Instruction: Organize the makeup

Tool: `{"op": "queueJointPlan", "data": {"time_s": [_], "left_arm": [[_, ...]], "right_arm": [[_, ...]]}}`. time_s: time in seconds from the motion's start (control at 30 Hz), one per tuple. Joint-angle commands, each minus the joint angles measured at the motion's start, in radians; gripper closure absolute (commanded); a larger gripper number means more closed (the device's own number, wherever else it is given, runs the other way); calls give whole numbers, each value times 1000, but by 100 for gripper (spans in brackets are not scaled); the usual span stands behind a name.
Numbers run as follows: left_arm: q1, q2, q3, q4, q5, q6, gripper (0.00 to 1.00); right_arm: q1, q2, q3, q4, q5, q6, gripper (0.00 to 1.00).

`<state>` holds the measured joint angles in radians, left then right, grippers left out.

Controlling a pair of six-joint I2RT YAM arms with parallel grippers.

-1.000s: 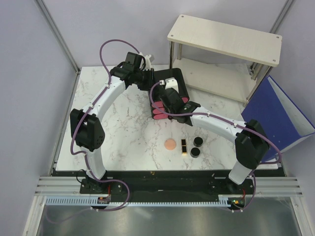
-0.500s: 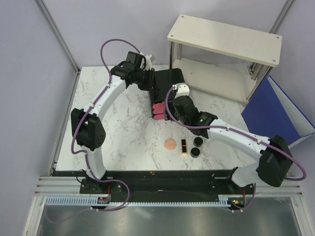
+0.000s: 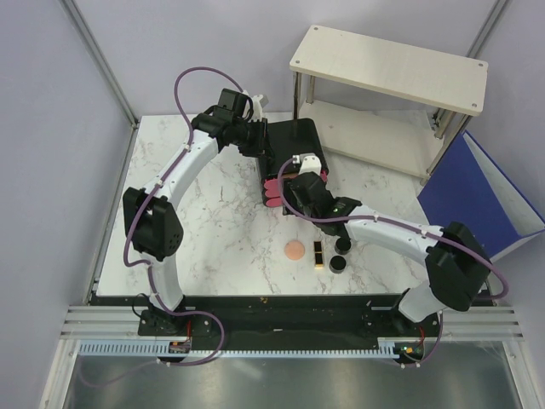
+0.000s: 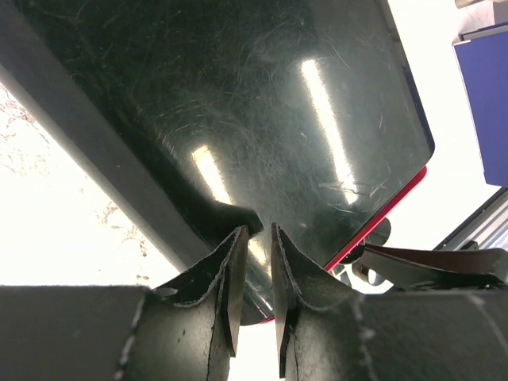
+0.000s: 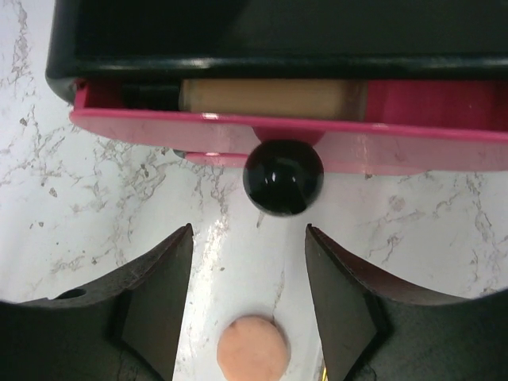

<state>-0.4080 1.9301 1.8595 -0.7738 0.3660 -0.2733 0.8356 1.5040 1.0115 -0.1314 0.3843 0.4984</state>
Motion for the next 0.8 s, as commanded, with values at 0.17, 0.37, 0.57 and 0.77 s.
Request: {"op": "queueJointPlan", "data": {"time_s": [0.17, 0.37, 0.57, 0.77], "left_arm": [[1, 107, -92, -291, -151, 89, 71], [1, 112, -92, -289, -154, 89, 71], [1, 119, -88, -289, -150, 88, 71], [1, 125, -85, -289, -150, 85, 71]], "right_arm": [[-13, 113, 182, 47, 54, -57, 35], [-23, 125, 203, 38, 59, -58, 35], [-23, 53, 122, 30, -40, -57, 33], [-23, -59, 13, 23, -73, -52, 24]]}}
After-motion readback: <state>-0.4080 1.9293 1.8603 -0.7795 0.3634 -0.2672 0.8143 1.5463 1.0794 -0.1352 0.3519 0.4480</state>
